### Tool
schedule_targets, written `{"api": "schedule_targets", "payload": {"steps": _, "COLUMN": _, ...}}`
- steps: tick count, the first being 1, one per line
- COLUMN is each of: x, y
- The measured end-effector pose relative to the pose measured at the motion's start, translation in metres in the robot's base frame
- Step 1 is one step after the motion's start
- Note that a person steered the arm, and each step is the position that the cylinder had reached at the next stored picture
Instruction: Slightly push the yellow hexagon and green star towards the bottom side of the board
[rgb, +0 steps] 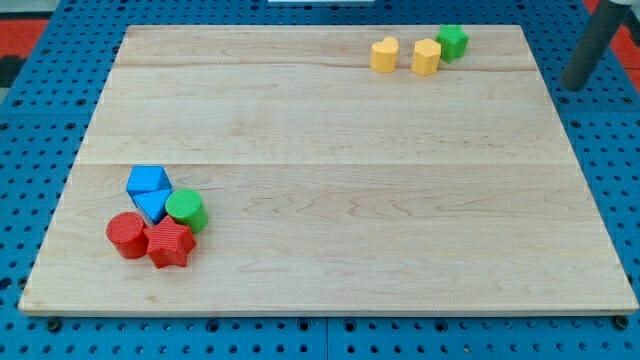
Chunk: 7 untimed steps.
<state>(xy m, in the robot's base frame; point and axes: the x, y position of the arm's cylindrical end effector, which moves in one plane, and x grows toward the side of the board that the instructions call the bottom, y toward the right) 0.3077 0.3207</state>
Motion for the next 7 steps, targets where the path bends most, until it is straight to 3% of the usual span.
{"api": "schedule_targets", "payload": {"steps": 2, "x": -0.081, "y": -0.060}}
{"api": "schedule_targets", "payload": {"steps": 4, "x": -0.115, "y": -0.181}}
{"api": "schedule_targets", "payload": {"steps": 7, "x": -0.111, "y": -0.166}}
